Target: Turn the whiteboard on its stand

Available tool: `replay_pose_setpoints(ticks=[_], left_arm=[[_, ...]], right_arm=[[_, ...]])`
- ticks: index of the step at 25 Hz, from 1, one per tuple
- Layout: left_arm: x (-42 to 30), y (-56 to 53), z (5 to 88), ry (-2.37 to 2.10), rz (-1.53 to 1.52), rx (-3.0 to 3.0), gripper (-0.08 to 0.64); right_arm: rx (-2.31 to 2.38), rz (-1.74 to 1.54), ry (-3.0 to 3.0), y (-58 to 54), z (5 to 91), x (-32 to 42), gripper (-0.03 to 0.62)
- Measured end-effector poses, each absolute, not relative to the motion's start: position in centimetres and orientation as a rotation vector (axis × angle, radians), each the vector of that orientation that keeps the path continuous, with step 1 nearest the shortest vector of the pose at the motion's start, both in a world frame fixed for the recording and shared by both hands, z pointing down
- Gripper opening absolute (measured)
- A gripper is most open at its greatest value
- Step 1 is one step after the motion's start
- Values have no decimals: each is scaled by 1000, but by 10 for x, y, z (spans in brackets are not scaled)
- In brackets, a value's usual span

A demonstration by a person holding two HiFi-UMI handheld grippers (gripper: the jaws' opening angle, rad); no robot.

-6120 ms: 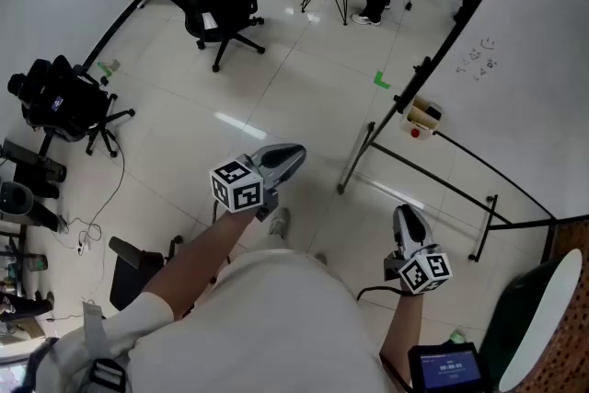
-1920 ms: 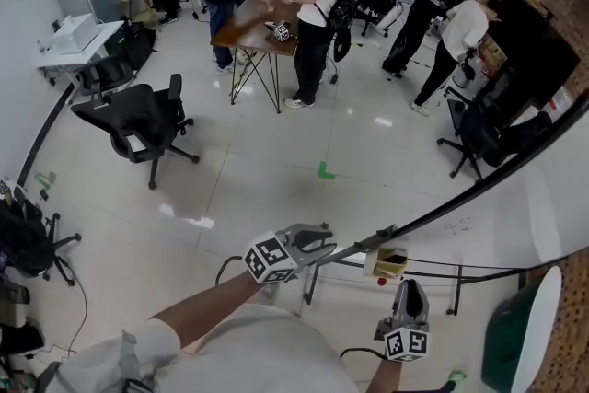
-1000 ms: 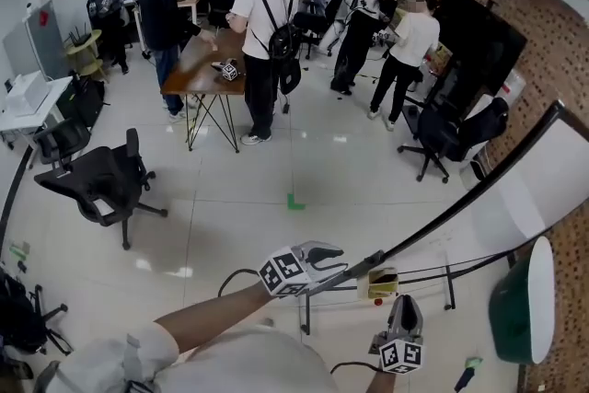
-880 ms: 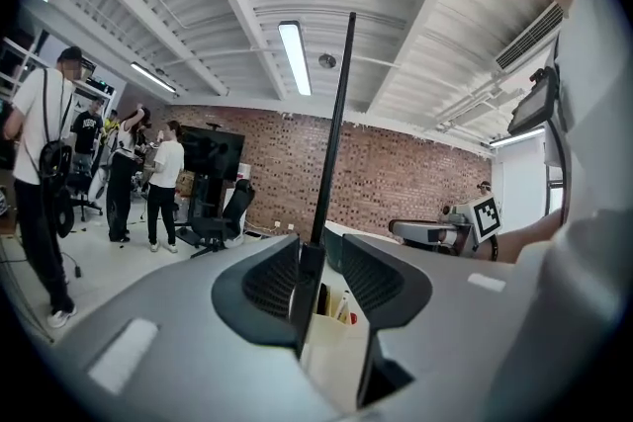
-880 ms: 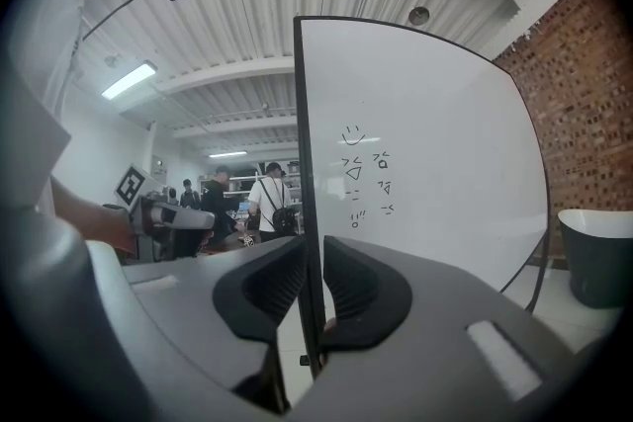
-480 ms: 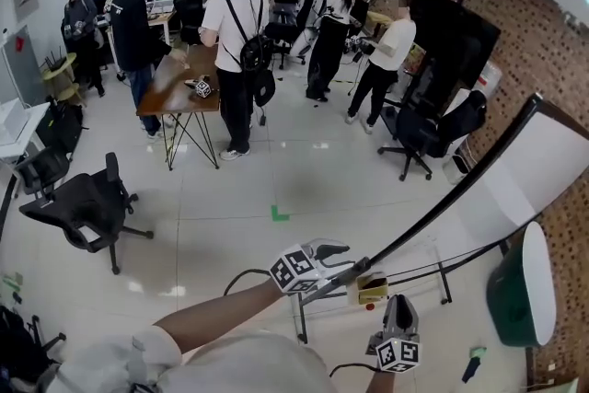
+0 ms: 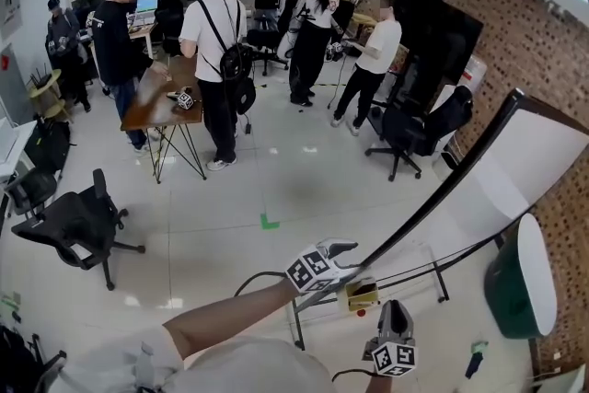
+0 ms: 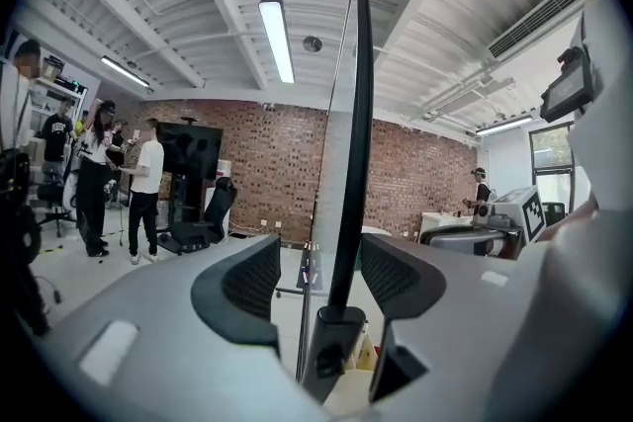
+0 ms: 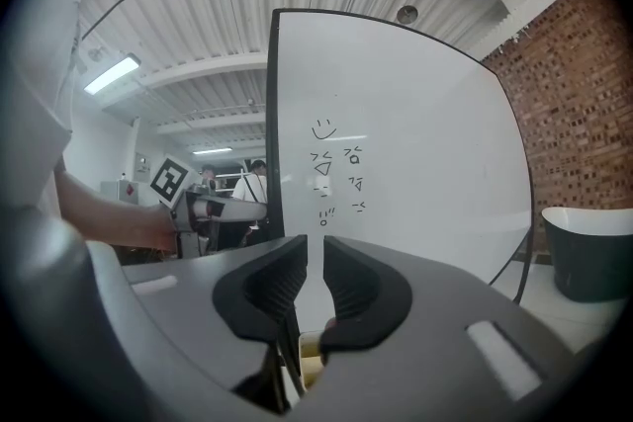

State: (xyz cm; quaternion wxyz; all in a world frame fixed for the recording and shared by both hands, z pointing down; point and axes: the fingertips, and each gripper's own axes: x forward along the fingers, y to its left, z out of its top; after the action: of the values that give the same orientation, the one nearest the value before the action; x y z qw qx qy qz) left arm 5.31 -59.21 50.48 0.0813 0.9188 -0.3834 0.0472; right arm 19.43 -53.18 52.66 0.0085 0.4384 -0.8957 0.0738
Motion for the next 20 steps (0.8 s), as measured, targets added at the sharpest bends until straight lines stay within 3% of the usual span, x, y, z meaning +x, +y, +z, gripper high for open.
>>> replay_pose_setpoints(ticks=[10,20], left_arm=[[81,-601,504,-1064,171,2784,291],[98,-612,490,-1133,165,2814,220]], right_arm=[[1396,258,-2782,-536,537,199,58],[1395,270,-2777,-533,539,205,57]])
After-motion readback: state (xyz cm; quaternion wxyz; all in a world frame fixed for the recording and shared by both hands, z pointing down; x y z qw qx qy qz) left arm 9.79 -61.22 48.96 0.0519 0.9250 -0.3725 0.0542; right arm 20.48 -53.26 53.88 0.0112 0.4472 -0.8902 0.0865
